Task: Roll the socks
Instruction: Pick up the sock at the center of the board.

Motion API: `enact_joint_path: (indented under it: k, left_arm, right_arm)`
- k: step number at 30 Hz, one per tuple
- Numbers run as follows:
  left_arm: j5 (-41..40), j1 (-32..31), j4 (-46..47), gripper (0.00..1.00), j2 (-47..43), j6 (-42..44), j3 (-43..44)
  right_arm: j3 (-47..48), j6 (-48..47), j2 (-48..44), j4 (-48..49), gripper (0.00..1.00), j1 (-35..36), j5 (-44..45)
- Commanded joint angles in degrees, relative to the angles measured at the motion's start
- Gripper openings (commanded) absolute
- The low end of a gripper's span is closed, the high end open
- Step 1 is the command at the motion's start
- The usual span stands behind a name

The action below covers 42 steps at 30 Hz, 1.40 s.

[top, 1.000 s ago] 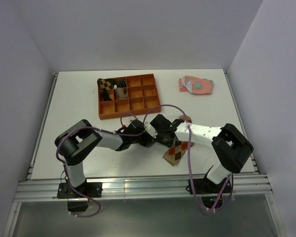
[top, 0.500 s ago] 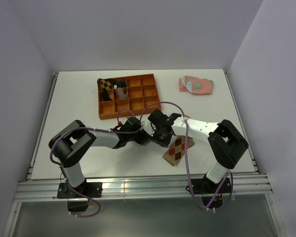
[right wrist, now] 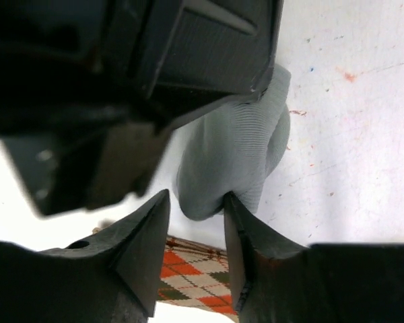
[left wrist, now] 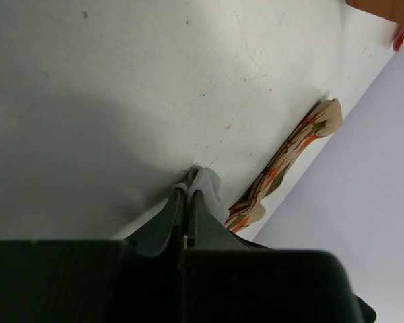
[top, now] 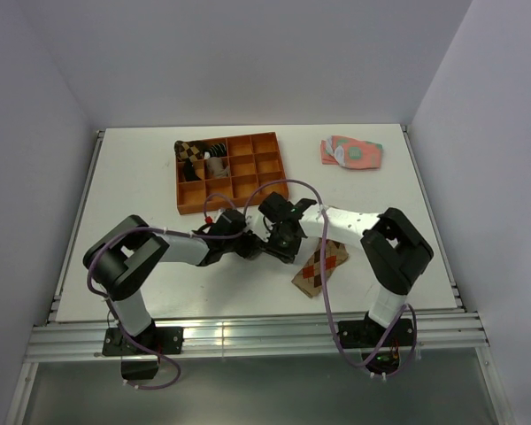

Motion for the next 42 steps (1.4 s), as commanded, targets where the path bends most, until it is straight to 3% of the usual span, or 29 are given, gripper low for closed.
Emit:
enact_joint_path:
  k: [1, 2, 5, 7, 11, 15, 27, 35, 42]
  left_arm:
    - [-0.7, -2.8, -6.4, 0.00, 0.9, 3.1, -1.7]
    - [-0.5, -2.8, -5.4, 0.00, 0.6, 3.1, -2.1]
    - [0.0, -2.7, -3.2, 0.13, -0.9, 2.7, -3.9]
    - [0.0, -2.3, -1.9, 0.29, -2.7, 2.5, -5.8]
    - [-0.5, -0.6, -0.1, 0.53, -7.8, 2.5, -9.1]
    - [-0.3, 0.9, -0.6, 0.64, -11.5, 4.5, -9.6]
    - [-2.3, 1.0, -7.3, 0.65, -15.7, 2.8, -10.9]
    - [-2.3, 6.5, -3.5, 0.67, -20.4, 3.0, -15.9]
    - [-6.2, 3.8, -3.1, 0.68, -24.6, 0.2, -14.5]
  right_arm:
    - [5.4, 1.0, 1.9, 13.1, 0.44, 1.8, -3.2]
    - [5.5, 1.3, 2.5, 13.3, 0.33, 1.7, -3.2]
    - [6.2, 2.2, 3.6, 13.0, 0.12, 1.0, -3.9]
    - [6.1, 3.0, 3.7, 13.3, 0.04, 0.2, -3.9]
    - [5.7, 3.8, 3.2, 14.1, 0.00, -1.1, -3.9]
    - [5.1, 4.5, 3.0, 15.0, 0.00, -1.5, -3.7]
    - [5.4, 4.9, 4.4, 14.8, 0.00, -1.6, -3.2]
    - [4.8, 4.6, 4.6, 14.8, 0.00, -1.6, -2.5]
    - [5.2, 5.4, 4.4, 14.6, 0.00, -1.5, -2.6]
